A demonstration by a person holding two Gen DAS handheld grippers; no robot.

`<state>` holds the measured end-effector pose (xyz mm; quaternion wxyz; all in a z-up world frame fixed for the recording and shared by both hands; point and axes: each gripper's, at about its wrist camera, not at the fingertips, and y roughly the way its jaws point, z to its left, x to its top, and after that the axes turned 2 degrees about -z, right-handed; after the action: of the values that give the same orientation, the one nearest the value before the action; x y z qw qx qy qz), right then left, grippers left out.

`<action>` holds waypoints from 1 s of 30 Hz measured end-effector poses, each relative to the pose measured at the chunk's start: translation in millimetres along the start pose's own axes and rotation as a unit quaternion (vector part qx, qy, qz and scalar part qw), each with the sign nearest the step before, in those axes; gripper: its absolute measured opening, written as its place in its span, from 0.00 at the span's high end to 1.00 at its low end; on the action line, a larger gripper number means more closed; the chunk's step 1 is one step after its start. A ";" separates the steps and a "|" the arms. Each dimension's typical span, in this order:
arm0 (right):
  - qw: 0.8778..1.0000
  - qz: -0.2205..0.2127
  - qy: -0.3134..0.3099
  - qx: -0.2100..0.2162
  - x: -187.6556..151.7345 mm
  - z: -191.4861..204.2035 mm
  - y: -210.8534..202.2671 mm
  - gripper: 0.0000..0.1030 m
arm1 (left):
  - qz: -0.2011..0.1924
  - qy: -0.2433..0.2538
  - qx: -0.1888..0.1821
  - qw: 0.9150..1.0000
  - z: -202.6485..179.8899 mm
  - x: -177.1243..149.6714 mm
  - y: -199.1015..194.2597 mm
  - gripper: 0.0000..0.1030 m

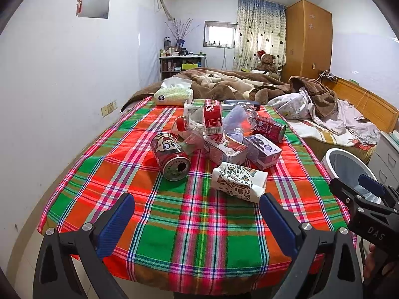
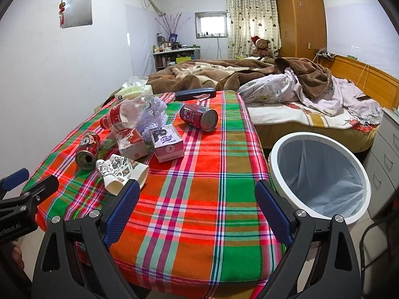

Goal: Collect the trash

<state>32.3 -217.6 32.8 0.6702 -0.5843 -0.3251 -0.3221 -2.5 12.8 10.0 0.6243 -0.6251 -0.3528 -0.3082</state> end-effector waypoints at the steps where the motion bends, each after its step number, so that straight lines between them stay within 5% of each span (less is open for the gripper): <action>1: 1.000 0.000 0.000 -0.001 0.6 -0.3 0.7 0.08 | 0.001 -0.001 0.001 1.000 1.3 0.4 1.9 0.01; 21: 0.998 0.023 -0.042 0.027 35.0 23.0 87.9 0.08 | 0.056 -0.071 -0.040 0.995 75.6 36.5 98.7 0.02; 30: 0.995 0.067 -0.065 0.042 46.1 38.9 122.4 0.13 | 0.098 -0.087 -0.043 0.991 85.2 52.6 146.9 0.15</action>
<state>156.1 -167.9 4.1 0.6919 -0.5956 -0.3411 -0.2238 143.6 105.0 -31.9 0.5909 -0.7072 -0.3293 -0.2055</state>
